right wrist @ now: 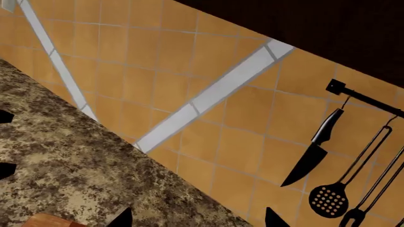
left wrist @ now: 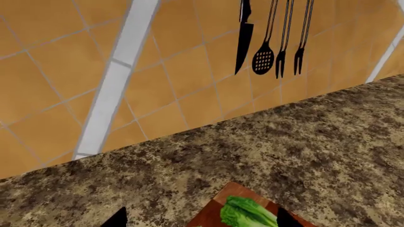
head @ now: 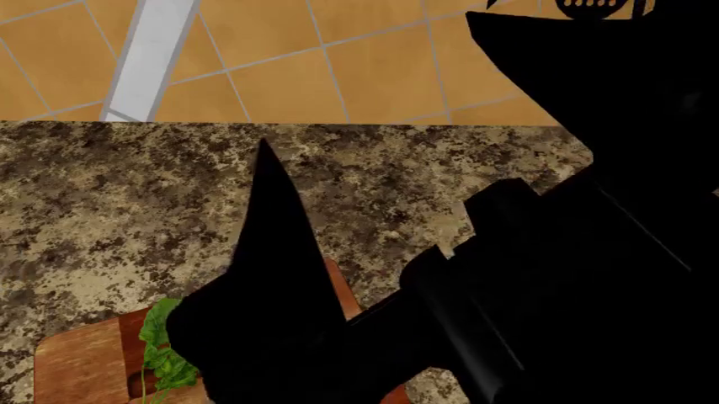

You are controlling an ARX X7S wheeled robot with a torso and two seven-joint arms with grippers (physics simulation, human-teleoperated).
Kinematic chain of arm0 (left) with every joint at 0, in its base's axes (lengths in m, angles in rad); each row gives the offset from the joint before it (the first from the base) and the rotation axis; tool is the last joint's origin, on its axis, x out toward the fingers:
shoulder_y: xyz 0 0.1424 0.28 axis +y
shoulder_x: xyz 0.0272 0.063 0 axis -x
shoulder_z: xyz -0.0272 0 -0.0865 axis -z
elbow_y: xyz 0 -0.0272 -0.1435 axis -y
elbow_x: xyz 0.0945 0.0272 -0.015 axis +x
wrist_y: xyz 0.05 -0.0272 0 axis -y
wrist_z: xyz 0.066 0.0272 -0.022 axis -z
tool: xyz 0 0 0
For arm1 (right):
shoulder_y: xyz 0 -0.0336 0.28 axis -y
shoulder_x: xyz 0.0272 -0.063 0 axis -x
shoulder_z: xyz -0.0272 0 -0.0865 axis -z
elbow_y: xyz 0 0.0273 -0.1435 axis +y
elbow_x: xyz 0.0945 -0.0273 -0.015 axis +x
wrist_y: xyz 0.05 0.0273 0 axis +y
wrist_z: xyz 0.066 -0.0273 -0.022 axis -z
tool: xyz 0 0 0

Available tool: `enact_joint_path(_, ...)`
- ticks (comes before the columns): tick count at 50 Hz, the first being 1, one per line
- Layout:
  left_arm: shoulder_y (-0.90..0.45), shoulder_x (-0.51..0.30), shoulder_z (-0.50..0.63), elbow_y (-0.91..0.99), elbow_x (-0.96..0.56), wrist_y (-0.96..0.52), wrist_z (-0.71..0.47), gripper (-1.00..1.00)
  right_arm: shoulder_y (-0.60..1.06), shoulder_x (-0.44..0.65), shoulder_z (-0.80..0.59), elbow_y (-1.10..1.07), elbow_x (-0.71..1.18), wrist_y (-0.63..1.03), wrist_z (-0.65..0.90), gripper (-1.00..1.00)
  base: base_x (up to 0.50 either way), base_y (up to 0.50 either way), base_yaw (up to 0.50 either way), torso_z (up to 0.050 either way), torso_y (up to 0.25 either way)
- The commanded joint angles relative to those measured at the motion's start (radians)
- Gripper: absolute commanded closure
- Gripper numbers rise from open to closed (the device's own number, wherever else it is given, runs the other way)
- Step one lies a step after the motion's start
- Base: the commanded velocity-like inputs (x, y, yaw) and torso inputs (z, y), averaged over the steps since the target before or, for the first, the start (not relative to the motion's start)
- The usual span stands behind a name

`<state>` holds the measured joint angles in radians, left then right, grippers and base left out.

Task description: Clear the non-vegetable object off the cutting board and place the vegetables onto it.

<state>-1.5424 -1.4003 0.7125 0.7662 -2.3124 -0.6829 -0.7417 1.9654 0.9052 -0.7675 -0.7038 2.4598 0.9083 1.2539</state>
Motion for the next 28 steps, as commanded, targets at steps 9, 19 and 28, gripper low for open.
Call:
enact_joint_path(9,-0.004,-0.17,-0.1,0.017,0.062,0.152,0.18,-1.0,0.166,0.052,0.039,-0.169,0.105,-0.089,0.157,-1.0,0.0,0.0,0.0,0.0,0.0)
enact_joint_path(19,0.158,-0.02,-0.248,-0.038,-0.017,0.071,0.067,-1.0,0.125,0.112,0.122,-0.254,0.05,-0.131,0.132,-1.0,0.0,0.0,0.0,0.0,0.0)
enact_joint_path(28,1.308,0.222,-1.558,0.104,0.199,-0.018,0.229,-1.0,-0.204,0.16,0.419,-0.342,-0.067,-0.129,0.149,-1.0,0.0,0.0,0.0,0.0,0.0)
